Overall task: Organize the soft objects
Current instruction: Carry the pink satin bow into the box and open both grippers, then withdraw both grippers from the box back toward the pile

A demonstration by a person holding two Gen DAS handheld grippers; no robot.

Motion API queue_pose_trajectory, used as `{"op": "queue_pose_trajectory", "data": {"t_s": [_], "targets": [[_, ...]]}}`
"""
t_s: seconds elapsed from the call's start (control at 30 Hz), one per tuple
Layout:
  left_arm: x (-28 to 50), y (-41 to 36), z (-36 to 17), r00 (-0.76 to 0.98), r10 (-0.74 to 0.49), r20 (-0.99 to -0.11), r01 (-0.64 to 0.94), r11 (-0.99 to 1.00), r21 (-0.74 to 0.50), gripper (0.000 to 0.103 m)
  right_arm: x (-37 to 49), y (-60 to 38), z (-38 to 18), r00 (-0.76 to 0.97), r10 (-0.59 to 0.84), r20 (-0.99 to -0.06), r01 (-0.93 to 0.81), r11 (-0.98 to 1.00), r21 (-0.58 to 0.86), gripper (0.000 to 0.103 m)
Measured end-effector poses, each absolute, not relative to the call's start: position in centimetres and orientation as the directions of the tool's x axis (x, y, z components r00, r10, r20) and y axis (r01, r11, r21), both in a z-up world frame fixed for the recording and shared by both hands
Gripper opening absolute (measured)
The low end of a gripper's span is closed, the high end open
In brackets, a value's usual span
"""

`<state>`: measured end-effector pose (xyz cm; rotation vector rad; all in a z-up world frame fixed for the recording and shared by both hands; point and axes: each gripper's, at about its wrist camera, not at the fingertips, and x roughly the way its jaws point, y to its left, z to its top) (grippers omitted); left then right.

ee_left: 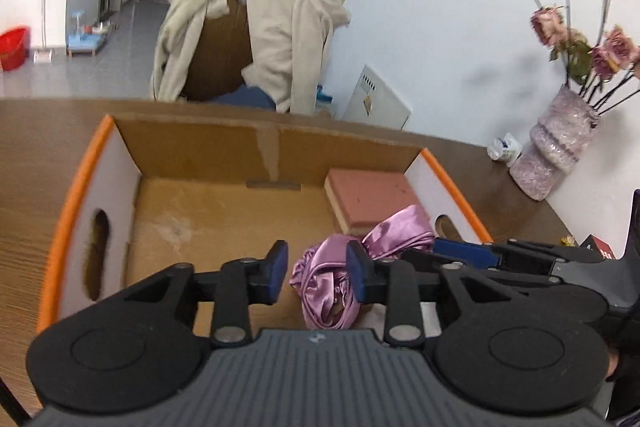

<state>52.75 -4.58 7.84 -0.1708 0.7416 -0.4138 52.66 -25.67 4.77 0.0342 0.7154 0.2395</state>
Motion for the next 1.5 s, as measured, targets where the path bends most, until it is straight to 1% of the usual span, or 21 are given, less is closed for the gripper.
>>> {"op": "queue_pose_trajectory", "data": {"t_s": [0.03,0.1,0.2,0.33,0.5,0.63,0.77,0.8,0.83,0.87,0.93,0.97,1.07,1.1,1.17,1.23,1.37,1.5], "targets": [[52.1,-4.2,8.5,0.672,-0.420,-0.610,0.309,0.908,-0.285,0.039,52.0,-25.5,5.5,0.742,0.220,-0.634,-0.206,0.974,0.097,0.033],[50.6,-3.4,10.1,0.697,-0.408,-0.590,0.315,0.913,-0.259,0.043,50.6,-26.0,7.6,0.768,0.218,-0.602,-0.206,0.974,0.091,0.033],[48.0,-2.1,12.3,0.730,-0.387,-0.564,0.316,0.922,-0.223,0.046,47.9,-26.6,11.0,0.811,0.216,-0.543,-0.207,0.975,0.079,0.035],[43.4,-0.5,15.3,0.774,-0.364,-0.518,0.321,0.931,-0.173,0.057,43.3,-27.2,15.1,0.857,0.216,-0.467,-0.216,0.975,0.055,0.037],[37.3,1.0,18.0,0.815,-0.352,-0.460,0.327,0.935,-0.137,0.063,36.9,-27.2,18.4,0.882,0.244,-0.403,-0.255,0.967,0.027,0.037],[32.2,2.2,18.8,0.839,-0.352,-0.415,0.327,0.936,-0.134,0.067,31.5,-27.0,19.4,0.894,0.273,-0.356,-0.284,0.959,0.021,0.037],[27.3,3.4,18.6,0.858,-0.342,-0.384,0.319,0.940,-0.124,0.070,26.3,-26.7,19.2,0.890,0.308,-0.336,-0.320,0.947,0.021,0.037],[26.0,3.6,18.5,0.863,-0.338,-0.376,0.316,0.941,-0.120,0.073,25.0,-26.6,18.9,0.886,0.321,-0.334,-0.332,0.943,0.024,0.038],[24.6,3.9,18.3,0.872,-0.329,-0.362,0.310,0.944,-0.111,0.074,23.9,-26.5,18.5,0.881,0.335,-0.333,-0.347,0.938,0.027,0.043],[23.0,4.1,18.0,0.885,-0.320,-0.339,0.305,0.947,-0.097,0.075,22.7,-26.5,18.1,0.877,0.349,-0.330,-0.360,0.932,0.031,0.046],[20.2,4.7,17.3,0.902,-0.306,-0.306,0.294,0.952,-0.084,0.081,20.6,-26.3,16.9,0.872,0.360,-0.332,-0.373,0.927,0.026,0.046],[18.9,5.1,16.9,0.906,-0.301,-0.297,0.289,0.954,-0.083,0.081,19.5,-26.2,16.3,0.874,0.357,-0.330,-0.372,0.928,0.021,0.046],[15.2,6.2,15.3,0.915,-0.294,-0.276,0.268,0.955,-0.127,0.083,16.6,-25.7,14.3,0.873,0.374,-0.314,-0.387,0.922,0.020,0.048],[14.3,6.5,14.7,0.916,-0.293,-0.274,0.264,0.954,-0.139,0.085,15.5,-25.5,13.6,0.869,0.383,-0.313,-0.394,0.919,0.030,0.049],[12.4,6.7,13.2,0.915,-0.297,-0.275,0.264,0.953,-0.151,0.089,14.0,-25.4,12.1,0.862,0.402,-0.310,-0.403,0.913,0.063,0.056],[11.2,6.7,11.8,0.911,-0.299,-0.286,0.263,0.952,-0.156,0.091,12.9,-25.3,10.6,0.847,0.424,-0.319,-0.418,0.904,0.092,0.058],[10.6,6.5,9.5,0.889,-0.302,-0.344,0.258,0.951,-0.169,0.091,12.0,-25.3,8.5,0.839,0.413,-0.354,-0.400,0.910,0.114,0.058],[11.3,6.4,8.8,0.884,-0.299,-0.359,0.253,0.953,-0.169,0.091,12.3,-25.4,8.0,0.840,0.401,-0.365,-0.378,0.916,0.134,0.058]]}}
